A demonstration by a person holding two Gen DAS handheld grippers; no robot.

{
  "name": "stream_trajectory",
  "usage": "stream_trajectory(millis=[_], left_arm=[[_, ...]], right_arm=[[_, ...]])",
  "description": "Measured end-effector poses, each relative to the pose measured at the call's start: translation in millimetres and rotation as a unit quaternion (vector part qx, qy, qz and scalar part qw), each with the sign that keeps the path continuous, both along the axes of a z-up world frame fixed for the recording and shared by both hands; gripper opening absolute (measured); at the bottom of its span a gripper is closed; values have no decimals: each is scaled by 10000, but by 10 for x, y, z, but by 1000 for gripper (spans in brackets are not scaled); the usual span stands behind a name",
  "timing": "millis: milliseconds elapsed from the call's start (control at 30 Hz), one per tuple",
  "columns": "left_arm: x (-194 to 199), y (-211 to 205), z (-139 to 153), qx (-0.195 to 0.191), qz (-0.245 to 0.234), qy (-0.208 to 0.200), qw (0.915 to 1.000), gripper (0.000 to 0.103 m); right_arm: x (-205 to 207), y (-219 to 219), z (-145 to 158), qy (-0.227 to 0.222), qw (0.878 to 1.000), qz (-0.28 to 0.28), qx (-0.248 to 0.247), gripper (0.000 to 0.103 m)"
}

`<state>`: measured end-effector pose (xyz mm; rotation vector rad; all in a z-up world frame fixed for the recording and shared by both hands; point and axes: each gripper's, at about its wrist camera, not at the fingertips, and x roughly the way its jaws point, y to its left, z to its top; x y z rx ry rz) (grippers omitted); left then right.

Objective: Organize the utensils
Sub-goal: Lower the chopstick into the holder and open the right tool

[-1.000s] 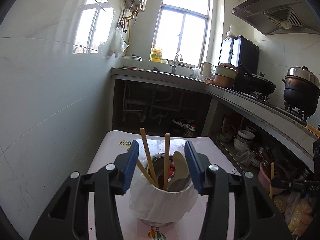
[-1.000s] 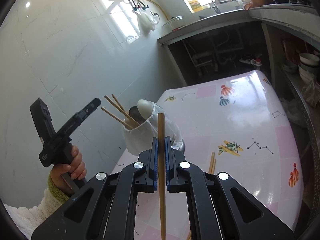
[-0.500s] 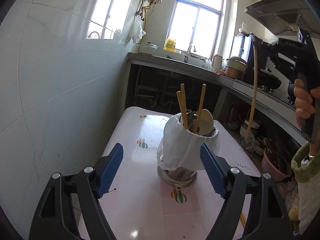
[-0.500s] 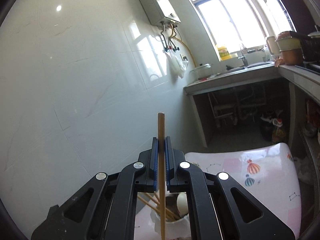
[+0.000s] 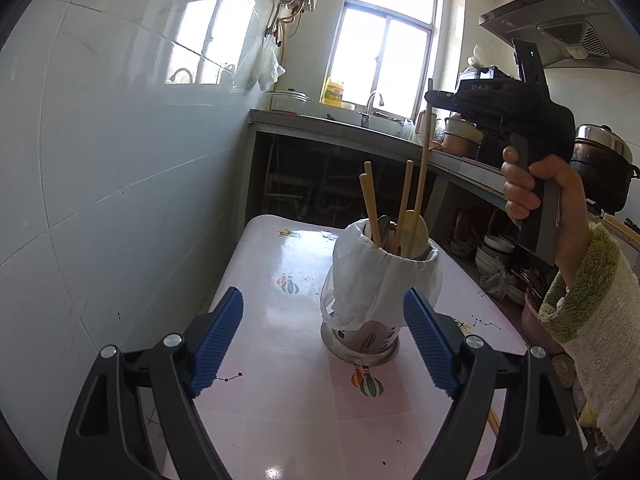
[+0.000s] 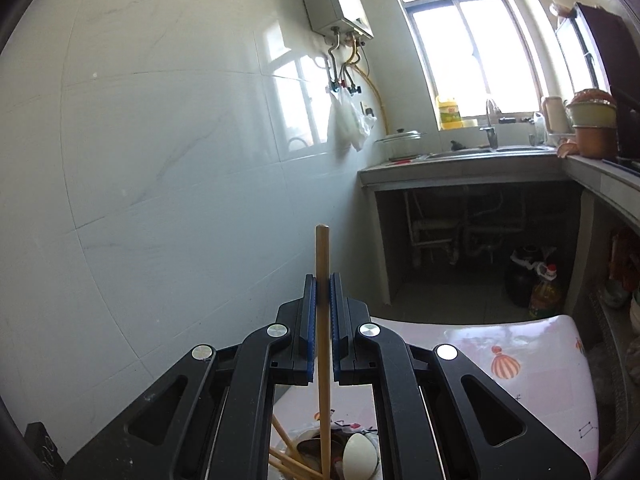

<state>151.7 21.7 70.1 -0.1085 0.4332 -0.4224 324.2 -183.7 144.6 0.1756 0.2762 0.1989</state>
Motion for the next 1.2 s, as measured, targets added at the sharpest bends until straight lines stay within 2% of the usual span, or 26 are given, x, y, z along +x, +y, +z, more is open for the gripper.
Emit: stream_trajectory(millis=[267, 533, 800, 833, 900, 1067, 1200], left_arm=[[3, 48, -14, -162, -50, 49, 9998, 81], [69, 66, -31, -155, -46, 112, 9998, 81], [62, 32, -74, -114, -58, 214, 9997, 81], [60, 23, -69, -100, -59, 217, 9997, 81], [44, 12, -47, -88, -62, 195, 9998, 81], [-19, -40, -21, -50, -77, 170, 9998, 81], [-33, -103, -57, -38, -140, 267, 9995, 81]], right_arm=[[-29, 162, -464, 507, 9976, 168, -443, 5], [-156, 306, -748, 905, 9918, 282, -851, 5], [-167, 332, -713, 1032, 9901, 364, -875, 5], [-185, 318, -696, 1019, 9906, 351, -843, 7], [-226, 270, -644, 955, 9921, 360, -733, 20], [-555, 88, -524, 800, 9955, 262, -437, 37], [-899, -191, -595, 994, 9949, -1, -186, 40]])
